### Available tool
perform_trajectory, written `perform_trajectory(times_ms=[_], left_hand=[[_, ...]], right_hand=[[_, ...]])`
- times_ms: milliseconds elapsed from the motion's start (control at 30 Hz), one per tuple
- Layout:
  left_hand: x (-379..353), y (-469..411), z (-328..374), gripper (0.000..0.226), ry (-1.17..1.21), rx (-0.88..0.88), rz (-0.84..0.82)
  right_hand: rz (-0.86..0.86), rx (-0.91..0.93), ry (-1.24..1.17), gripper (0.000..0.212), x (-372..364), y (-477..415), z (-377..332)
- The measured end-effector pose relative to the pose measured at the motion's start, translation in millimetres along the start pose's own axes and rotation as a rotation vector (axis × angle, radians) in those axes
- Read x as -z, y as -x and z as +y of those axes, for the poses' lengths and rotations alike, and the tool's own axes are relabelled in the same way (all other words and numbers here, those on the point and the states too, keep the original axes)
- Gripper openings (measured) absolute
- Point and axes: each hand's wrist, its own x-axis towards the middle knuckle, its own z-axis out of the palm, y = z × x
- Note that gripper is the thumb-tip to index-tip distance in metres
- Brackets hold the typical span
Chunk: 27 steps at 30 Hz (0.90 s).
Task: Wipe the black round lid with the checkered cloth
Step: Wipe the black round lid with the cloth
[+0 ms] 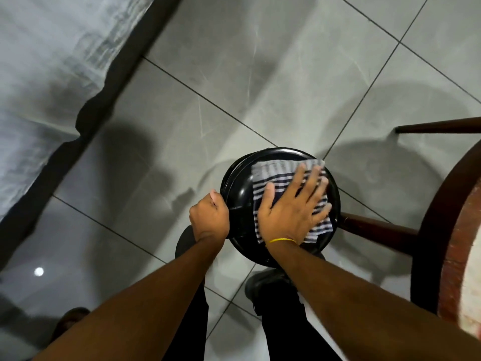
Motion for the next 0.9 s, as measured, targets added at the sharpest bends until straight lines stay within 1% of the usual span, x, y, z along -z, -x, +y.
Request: perform_trajectory(times_ms=[100,167,267,367,400,433,467,567,633,700,767,867,900], left_hand=[[2.6,-1.2,-1.0,0.051,0.024,-0.004,-0.053],[4.1,-3.4,-4.4,0.053,0.051,-0.040,-0.093],[4.5,-6.5,-7.5,0.052,0.067,-0.104,-0.098],[2.1,-7.0,-9.9,0.053,0.073,-0.134,-0.069],[0.7,-7.1,-11.0,0.053,0.064,-0.142,-0.065],[-0.4,-7.3,-11.7,0.054,0.063,-0.146,-0.064],[-1.3,-7.5,-12.7,0.054,0.067,-0.151,-0.061],[-2.7,-7.5,-15.5,0.054,0.073,-0.155,-0.055],[-3.6,-7.7,-16.0,0.052,0.073,-0.158,-0.053],[-3.8,-8.6,-15.2,0.052,0.066,-0.164,-0.057],[-3.0,-8.6,-13.3,0.052,0.041,-0.168,-0.048],[-4.6,-8.0,-13.0,0.054,0.016,-0.126,-0.040],[-3.8,-7.5,-12.4,0.054,0.018,-0.113,-0.039]], right_hand=[[-0.163,0.685,0.031,0.090,4.9,-5.6,26.4],[-0.261,1.087,0.063,0.091,10.1,-16.5,40.6],[-0.391,1.525,0.138,0.090,14.9,-39.0,54.2],[-0.529,1.957,0.215,0.082,17.2,-61.6,56.9],[-0.566,2.074,0.234,0.079,16.9,-65.7,57.4],[-0.586,2.153,0.252,0.076,17.2,-68.4,56.7],[-0.597,2.192,0.268,0.076,17.9,-69.5,55.6],[-0.596,2.176,0.260,0.074,18.8,-68.5,54.0],[-0.559,2.136,0.263,0.072,22.0,-66.5,53.9],[-0.485,2.058,0.265,0.071,23.8,-61.1,58.1],[-0.428,1.892,0.234,0.072,23.5,-45.0,65.4],[-0.344,1.559,0.173,0.073,19.1,-6.5,70.8],[-0.319,1.477,0.160,0.071,16.4,4.6,70.5]])
